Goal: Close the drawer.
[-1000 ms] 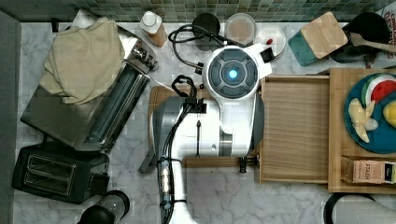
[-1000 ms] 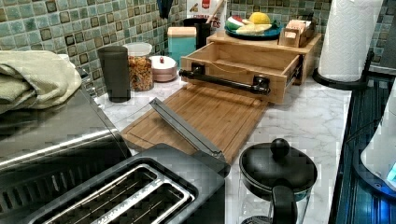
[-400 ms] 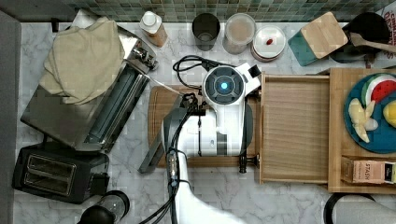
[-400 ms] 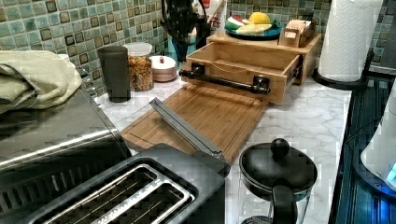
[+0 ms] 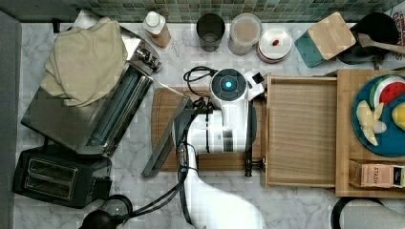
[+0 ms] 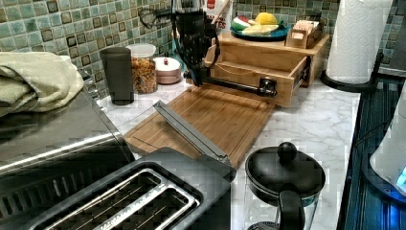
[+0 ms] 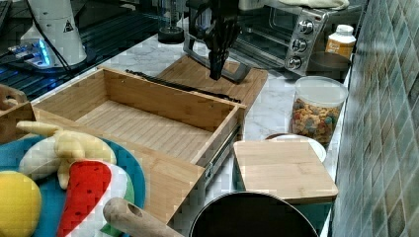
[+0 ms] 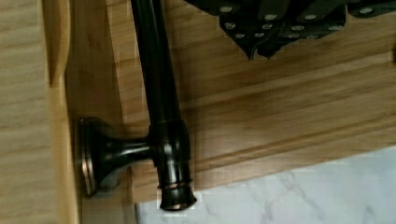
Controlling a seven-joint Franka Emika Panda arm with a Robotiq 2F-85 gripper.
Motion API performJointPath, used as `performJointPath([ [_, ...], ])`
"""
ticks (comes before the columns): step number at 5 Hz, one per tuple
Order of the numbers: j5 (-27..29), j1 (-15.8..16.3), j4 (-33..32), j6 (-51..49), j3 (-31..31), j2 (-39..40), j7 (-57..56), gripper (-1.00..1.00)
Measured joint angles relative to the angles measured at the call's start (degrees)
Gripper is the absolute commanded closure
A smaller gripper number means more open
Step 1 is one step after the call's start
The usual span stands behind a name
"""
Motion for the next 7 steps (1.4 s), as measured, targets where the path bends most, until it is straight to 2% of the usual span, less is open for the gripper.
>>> performJointPath([
  [1, -0.07, -0.03, -0.67, 0.53, 0.02, 2.08, 0.08, 1.00],
  [2, -7.59, 0.09, -3.13, 4.42, -0.90, 1.62, 3.57, 1.00],
  [3, -11.72, 0.01, -5.26, 4.53, -2.49, -0.13, 5.53, 1.00],
  [5, -11.75, -0.02, -5.48, 4.87, -3.48, -0.52, 2.66, 1.00],
  [7, -13.93, -0.95, -5.37, 5.79, -4.85, -0.18, -5.15, 1.00],
])
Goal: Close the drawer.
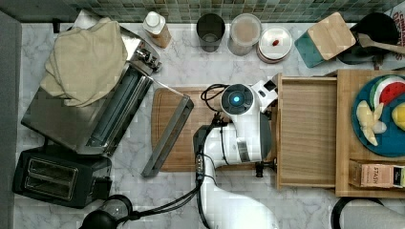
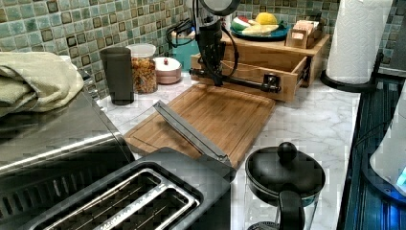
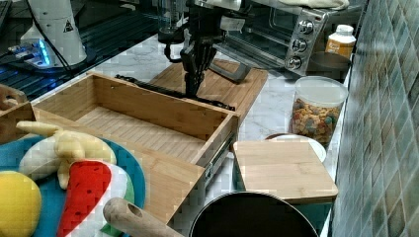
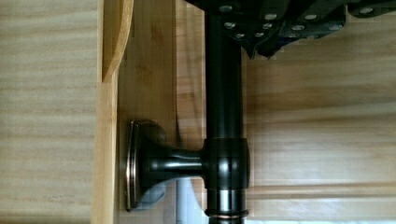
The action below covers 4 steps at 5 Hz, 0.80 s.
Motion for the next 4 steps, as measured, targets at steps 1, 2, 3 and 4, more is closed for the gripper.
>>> performJointPath([
  [1, -0.48, -0.61, 0.78, 0.56, -2.61, 0.83, -1.29, 1.00],
  [2, -0.48, -2.27, 3.69, 0.56, -5.90, 3.06, -4.59, 1.00],
  [3, -0.01, -6.29, 6.83, 0.90, -7.36, 5.53, -10.44, 1.00],
  [4, 2.13, -10.31, 9.06, 2.55, -7.45, 7.20, -16.70, 1.00],
])
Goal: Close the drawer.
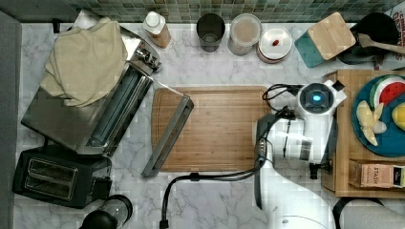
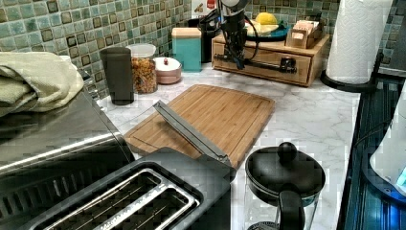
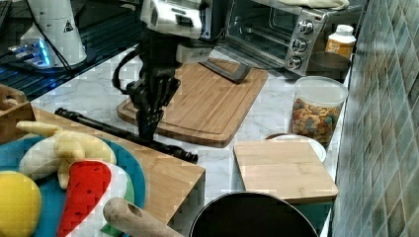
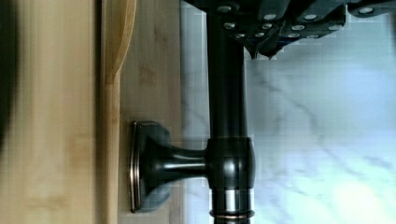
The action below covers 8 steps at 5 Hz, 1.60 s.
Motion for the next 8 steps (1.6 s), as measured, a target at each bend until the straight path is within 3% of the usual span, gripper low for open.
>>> performJointPath([
  [3, 5.95, -1.79, 0.67, -0.48, 0.32, -0.11, -12.56, 1.00],
  [8, 9.34, -2.32, 0.78, -0.73, 0.17, -0.25, -12.90, 1.00],
])
